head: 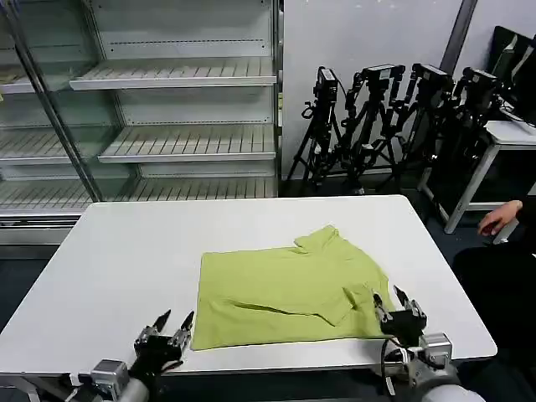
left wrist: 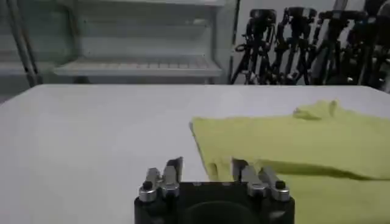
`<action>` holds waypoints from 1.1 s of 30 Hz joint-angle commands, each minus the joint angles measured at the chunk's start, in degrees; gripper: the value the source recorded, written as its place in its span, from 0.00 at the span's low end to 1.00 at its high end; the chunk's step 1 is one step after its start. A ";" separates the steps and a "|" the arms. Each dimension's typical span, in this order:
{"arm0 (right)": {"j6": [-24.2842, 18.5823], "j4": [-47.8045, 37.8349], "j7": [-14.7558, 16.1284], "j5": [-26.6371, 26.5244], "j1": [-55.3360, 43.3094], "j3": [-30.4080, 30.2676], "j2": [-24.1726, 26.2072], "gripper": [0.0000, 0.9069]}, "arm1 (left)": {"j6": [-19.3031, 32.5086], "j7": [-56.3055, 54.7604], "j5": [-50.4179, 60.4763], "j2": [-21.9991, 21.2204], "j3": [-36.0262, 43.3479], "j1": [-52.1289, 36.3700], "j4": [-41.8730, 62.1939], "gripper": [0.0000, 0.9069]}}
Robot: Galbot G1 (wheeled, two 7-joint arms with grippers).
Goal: Fold and organize the clothes.
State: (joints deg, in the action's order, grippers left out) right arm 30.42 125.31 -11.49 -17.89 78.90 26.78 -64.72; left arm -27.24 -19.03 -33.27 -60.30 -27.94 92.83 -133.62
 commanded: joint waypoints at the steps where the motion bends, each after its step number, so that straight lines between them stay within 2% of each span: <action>1: 2.16 -6.69 -1.14 -4.31 -13.98 -6.40 1.64 1.00 | -1.32 -3.02 -7.55 2.97 0.00 -11.96 5.48 1.00; 6: 2.76 -15.51 -2.46 -9.24 -26.55 -11.88 2.71 1.00 | -3.83 -4.85 -11.88 5.51 4.31 -22.44 11.37 1.00; 11: 2.82 -23.77 -3.99 -14.50 -35.06 -15.77 2.61 1.00 | -5.47 -5.90 -13.35 6.16 10.30 -31.50 17.49 1.00; 18: 2.81 -33.46 -5.23 -18.36 -42.03 -20.67 1.32 1.00 | -5.86 -6.53 -14.25 5.18 18.53 -40.98 24.93 1.00; 23: 2.85 -39.34 -5.43 -21.36 -45.01 -21.59 -0.60 1.00 | -5.86 -6.54 -14.40 3.33 21.98 -45.14 30.18 1.00; 33: 2.84 -47.59 -5.43 -21.38 -48.54 -24.51 -3.01 1.00 | -5.85 -6.32 -13.47 0.10 25.31 -49.53 36.76 1.00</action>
State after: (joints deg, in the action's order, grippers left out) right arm 33.13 85.05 -16.59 -37.34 35.15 4.55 -66.90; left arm -32.69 -24.97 -46.14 -58.97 -6.54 49.70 -103.57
